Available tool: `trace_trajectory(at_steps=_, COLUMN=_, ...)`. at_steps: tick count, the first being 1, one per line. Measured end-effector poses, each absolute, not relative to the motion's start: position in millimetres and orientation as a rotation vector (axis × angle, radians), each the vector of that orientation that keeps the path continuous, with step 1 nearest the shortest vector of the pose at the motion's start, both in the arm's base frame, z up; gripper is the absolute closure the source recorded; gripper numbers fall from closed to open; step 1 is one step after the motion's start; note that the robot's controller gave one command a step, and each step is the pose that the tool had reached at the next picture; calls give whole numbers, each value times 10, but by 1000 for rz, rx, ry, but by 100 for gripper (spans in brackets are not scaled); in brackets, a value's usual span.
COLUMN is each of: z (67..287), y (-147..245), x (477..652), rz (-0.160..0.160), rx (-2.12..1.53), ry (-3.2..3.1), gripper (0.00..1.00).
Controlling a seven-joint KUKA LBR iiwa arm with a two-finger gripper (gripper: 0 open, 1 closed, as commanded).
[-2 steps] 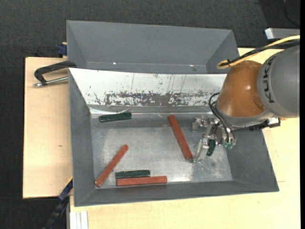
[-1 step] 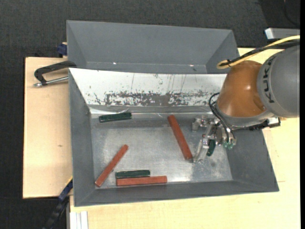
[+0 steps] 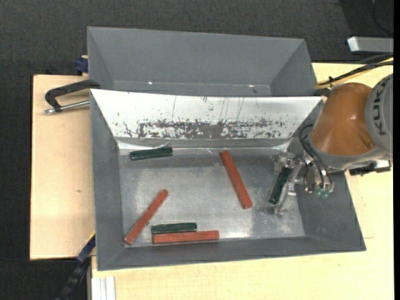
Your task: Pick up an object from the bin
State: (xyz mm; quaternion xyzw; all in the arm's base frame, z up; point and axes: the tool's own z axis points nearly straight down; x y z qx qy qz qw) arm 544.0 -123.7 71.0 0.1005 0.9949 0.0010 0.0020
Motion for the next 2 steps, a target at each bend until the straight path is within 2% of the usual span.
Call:
trace_trajectory(at_steps=1, z=719, y=-1525, x=5306, rz=-3, rx=597, ry=3082, gripper=0)
trace_trajectory(at_steps=2, z=711, y=-1487, x=5851, rz=1, rx=627, ry=3073, gripper=100)
